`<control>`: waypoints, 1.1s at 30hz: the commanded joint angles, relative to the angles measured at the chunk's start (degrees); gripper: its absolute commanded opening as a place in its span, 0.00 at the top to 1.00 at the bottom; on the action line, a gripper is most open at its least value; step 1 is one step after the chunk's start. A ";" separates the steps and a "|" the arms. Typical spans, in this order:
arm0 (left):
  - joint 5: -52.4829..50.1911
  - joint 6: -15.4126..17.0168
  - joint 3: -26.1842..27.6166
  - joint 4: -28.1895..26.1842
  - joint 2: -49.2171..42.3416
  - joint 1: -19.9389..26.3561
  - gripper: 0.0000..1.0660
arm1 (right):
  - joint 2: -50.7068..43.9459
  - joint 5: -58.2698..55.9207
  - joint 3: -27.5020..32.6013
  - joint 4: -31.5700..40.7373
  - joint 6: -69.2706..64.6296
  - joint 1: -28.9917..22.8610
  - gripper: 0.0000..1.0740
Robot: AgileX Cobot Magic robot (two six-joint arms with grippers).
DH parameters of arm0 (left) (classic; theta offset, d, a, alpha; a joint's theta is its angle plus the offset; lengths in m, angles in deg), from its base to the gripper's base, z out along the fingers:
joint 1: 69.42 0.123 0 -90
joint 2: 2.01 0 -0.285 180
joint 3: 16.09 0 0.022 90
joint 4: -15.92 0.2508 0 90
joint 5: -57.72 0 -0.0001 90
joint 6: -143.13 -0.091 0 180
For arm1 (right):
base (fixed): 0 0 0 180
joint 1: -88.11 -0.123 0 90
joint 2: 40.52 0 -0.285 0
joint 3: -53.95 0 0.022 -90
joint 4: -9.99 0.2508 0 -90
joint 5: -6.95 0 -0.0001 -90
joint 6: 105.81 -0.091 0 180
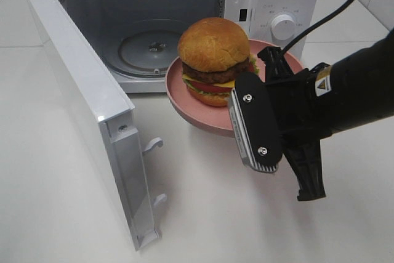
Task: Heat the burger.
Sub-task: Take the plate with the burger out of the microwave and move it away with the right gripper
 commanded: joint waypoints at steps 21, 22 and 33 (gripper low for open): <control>-0.92 0.23 -0.17 0.00 -0.69 0.17 0.08 | -24.69 -2.75 11.92 -2.01 -9.68 0.17 1.00; -0.92 0.23 -0.17 0.00 -0.69 0.17 0.08 | -24.69 -2.75 11.92 -2.01 -9.68 0.17 1.00; -0.92 0.23 -0.17 0.00 -0.69 0.17 0.08 | -30.25 -8.48 11.92 -19.42 -31.74 0.17 1.00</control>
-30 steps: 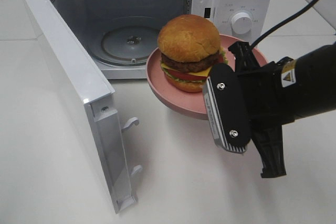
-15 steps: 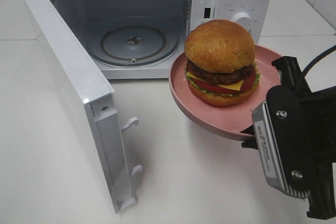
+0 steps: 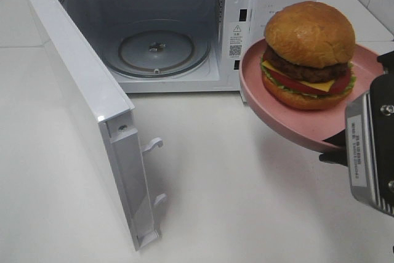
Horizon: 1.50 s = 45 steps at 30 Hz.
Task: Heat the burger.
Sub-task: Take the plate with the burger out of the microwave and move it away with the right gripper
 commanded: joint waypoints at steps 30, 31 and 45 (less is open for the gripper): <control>-0.92 0.23 -0.17 0.00 -0.69 0.17 0.08 | -1.55 -18.68 -0.52 -25.50 -52.37 0.17 1.00; -0.92 0.23 -0.17 0.00 -0.69 0.17 0.08 | -1.55 -20.23 -0.52 -25.67 -54.09 0.17 1.00; -0.92 0.23 -0.17 0.00 -0.69 0.17 0.08 | -1.49 -25.21 -0.52 -34.15 -71.96 0.17 1.00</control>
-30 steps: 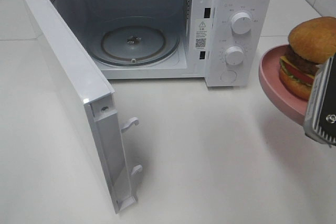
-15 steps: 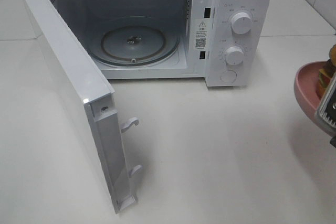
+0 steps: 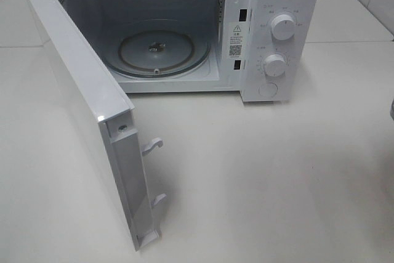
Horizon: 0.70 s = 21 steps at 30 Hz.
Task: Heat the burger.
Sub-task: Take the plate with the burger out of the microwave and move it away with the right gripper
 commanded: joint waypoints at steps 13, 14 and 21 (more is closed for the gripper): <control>-0.92 0.23 -0.17 0.00 -0.69 0.17 0.08 | 14.15 2.29 -0.80 -9.22 -18.79 0.34 0.99; -0.92 0.23 -0.17 0.00 -0.69 0.17 0.08 | 14.15 2.29 -0.80 -9.22 -18.79 0.34 0.99; -0.92 0.23 -0.17 0.00 -0.69 0.17 0.08 | 25.61 5.61 -0.80 -15.36 -36.96 0.34 0.99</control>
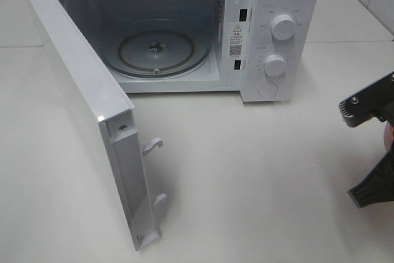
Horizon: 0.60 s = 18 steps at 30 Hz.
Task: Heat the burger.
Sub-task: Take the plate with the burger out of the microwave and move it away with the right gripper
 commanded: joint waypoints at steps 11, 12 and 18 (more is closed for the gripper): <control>-0.92 0.23 -0.17 0.00 -0.69 0.17 0.08 | 14.21 7.96 -0.63 -16.50 -23.84 5.67 0.99; -0.92 0.23 -0.17 0.00 -0.69 0.17 0.08 | 16.04 9.91 -0.63 -18.62 -25.27 7.73 0.99; -0.92 0.23 -0.17 0.00 -0.69 0.17 0.08 | 21.31 12.43 -0.63 -24.87 -30.54 14.09 0.99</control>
